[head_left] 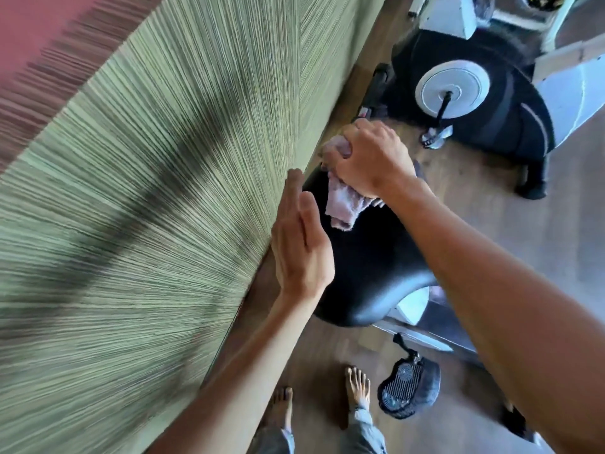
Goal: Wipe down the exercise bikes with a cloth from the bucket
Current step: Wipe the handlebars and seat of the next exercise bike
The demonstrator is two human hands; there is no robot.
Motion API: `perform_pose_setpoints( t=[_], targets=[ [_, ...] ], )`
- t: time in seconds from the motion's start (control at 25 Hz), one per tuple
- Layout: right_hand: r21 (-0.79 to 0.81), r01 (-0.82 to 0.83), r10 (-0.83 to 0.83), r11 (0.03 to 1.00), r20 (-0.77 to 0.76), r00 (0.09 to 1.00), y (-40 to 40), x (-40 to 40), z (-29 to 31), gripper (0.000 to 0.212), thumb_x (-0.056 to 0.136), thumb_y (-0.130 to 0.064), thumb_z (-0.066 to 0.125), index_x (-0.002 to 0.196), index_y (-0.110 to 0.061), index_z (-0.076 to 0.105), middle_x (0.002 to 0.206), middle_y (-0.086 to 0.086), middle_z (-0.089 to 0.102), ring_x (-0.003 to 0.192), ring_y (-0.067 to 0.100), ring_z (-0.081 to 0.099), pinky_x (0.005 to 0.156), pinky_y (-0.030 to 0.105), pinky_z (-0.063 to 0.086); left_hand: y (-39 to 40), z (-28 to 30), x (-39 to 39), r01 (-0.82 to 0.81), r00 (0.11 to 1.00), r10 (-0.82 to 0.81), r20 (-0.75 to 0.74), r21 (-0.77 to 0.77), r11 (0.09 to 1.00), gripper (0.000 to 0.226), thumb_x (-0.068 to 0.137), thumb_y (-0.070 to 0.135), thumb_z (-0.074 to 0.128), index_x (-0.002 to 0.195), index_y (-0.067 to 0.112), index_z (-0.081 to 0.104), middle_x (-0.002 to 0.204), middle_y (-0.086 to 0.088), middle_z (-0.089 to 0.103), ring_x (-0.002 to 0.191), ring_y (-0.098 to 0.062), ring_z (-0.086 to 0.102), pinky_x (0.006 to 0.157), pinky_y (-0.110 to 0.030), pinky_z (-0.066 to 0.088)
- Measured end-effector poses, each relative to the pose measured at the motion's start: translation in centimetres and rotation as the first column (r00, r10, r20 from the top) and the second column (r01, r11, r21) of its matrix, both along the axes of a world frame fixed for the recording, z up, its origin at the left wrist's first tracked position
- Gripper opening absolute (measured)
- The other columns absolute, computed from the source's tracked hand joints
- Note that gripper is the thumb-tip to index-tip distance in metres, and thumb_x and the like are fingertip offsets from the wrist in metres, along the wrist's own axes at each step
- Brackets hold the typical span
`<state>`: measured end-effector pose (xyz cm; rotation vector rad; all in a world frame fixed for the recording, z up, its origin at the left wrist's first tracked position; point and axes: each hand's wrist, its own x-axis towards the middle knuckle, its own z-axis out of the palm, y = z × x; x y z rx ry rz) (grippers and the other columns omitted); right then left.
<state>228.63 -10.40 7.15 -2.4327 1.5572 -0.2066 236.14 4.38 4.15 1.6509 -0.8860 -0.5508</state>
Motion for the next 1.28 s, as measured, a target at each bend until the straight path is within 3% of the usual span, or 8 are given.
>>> perform_pose_setpoints(
  t=[0.12, 0.28, 0.48, 0.6, 0.8, 0.96, 1.08, 1.28],
  targets=[
    [-0.045, -0.224, 0.225, 0.974, 0.021, 0.974, 2.4, 1.1, 0.1, 0.055, 0.083, -0.058, 0.04, 0.106, -0.018, 0.07, 0.113, 0.001, 0.067, 0.115, 0.026, 0.057, 0.104, 0.038, 0.043, 0.6, 0.0, 0.2, -0.061, 0.998, 0.054, -0.045, -0.153, 0.986, 0.06, 0.104, 0.035, 0.028, 0.145, -0.003, 0.049, 0.152, -0.013, 0.051, 0.144, -0.015, 0.044, 0.121, -0.035, 0.034],
    [-0.144, -0.342, 0.361, 0.929, 0.138, 0.922, 7.6, -0.4, -0.9, 0.066, 0.088, -0.056, 0.05, 0.137, -0.013, 0.06, 0.139, 0.003, 0.06, 0.137, 0.024, 0.047, 0.118, 0.04, 0.034, 1.4, 0.5, 0.7, -0.202, 0.979, 0.187, -0.082, -0.25, 0.947, 0.056, 0.102, 0.033, 0.032, 0.131, -0.005, 0.061, 0.133, -0.013, 0.065, 0.127, -0.013, 0.058, 0.107, -0.023, 0.043],
    [-0.315, -0.15, 0.215, 0.937, 0.18, 0.96, 11.7, -7.2, -2.0, 0.059, 0.105, -0.044, 0.043, 0.148, -0.004, 0.048, 0.153, 0.011, 0.049, 0.145, 0.027, 0.042, 0.118, 0.043, 0.035, 0.3, 1.2, 0.0, -0.155, 0.987, 0.158, 0.017, -0.121, 0.981, 0.052, 0.102, 0.035, 0.032, 0.121, 0.004, 0.07, 0.124, -0.002, 0.07, 0.117, -0.004, 0.061, 0.104, -0.02, 0.043],
    [-0.408, -0.099, 0.161, 0.908, 0.12, 0.98, 12.7, -13.5, -2.4, 0.055, 0.107, -0.039, 0.042, 0.146, 0.0, 0.049, 0.149, 0.016, 0.052, 0.139, 0.032, 0.048, 0.114, 0.045, 0.041, 0.6, 1.2, -1.5, -0.166, 0.98, 0.157, -0.123, -0.061, 0.984, 0.048, 0.102, 0.032, 0.035, 0.117, 0.006, 0.072, 0.121, 0.0, 0.072, 0.117, -0.004, 0.062, 0.107, -0.027, 0.046],
    [-0.235, 0.118, -0.093, 0.965, 0.115, 0.989, 11.0, -9.9, -1.5, 0.071, 0.096, -0.05, 0.04, 0.149, -0.002, 0.043, 0.152, 0.016, 0.047, 0.141, 0.034, 0.042, 0.119, 0.042, 0.032, 1.8, 1.5, 0.2, -0.158, 0.944, 0.112, -0.311, -0.129, 0.979, 0.049, 0.099, 0.046, 0.033, 0.107, 0.021, 0.075, 0.111, 0.001, 0.074, 0.112, -0.011, 0.066, 0.103, -0.03, 0.049],
    [-0.208, -0.155, 0.177, 0.966, 0.095, 0.98, 13.5, -2.6, -1.5, 0.095, 0.082, -0.066, 0.048, 0.153, -0.004, 0.037, 0.157, 0.016, 0.04, 0.149, 0.031, 0.032, 0.123, 0.043, 0.025, 3.4, 1.3, 3.4, -0.215, 0.935, 0.166, -0.313, -0.132, 0.968, 0.055, 0.104, 0.039, 0.025, 0.108, 0.015, 0.075, 0.112, -0.01, 0.075, 0.109, -0.023, 0.068, 0.1, -0.038, 0.05],
    [-0.287, -0.279, 0.32, 0.916, 0.105, 0.942, 15.5, -1.5, -2.2, 0.085, 0.088, -0.057, 0.055, 0.15, -0.001, 0.043, 0.155, 0.015, 0.045, 0.146, 0.032, 0.038, 0.12, 0.046, 0.03, 4.4, 1.1, 5.1, -0.235, 0.923, 0.178, -0.341, -0.131, 0.963, 0.057, 0.104, 0.04, 0.023, 0.104, 0.014, 0.075, 0.109, -0.011, 0.076, 0.104, -0.027, 0.07, 0.091, -0.036, 0.051],
    [-0.364, -0.523, 0.578, 0.771, 0.052, 0.815, 16.8, -6.0, -2.4, 0.069, 0.101, -0.047, 0.051, 0.15, 0.0, 0.042, 0.158, 0.017, 0.039, 0.148, 0.031, 0.036, 0.12, 0.045, 0.031, 3.5, 1.6, 4.5, -0.204, 0.918, 0.167, -0.359, -0.068, 0.977, 0.06, 0.101, 0.043, 0.021, 0.1, 0.016, 0.075, 0.104, -0.002, 0.077, 0.1, -0.019, 0.071, 0.093, -0.036, 0.051]
  ],
)
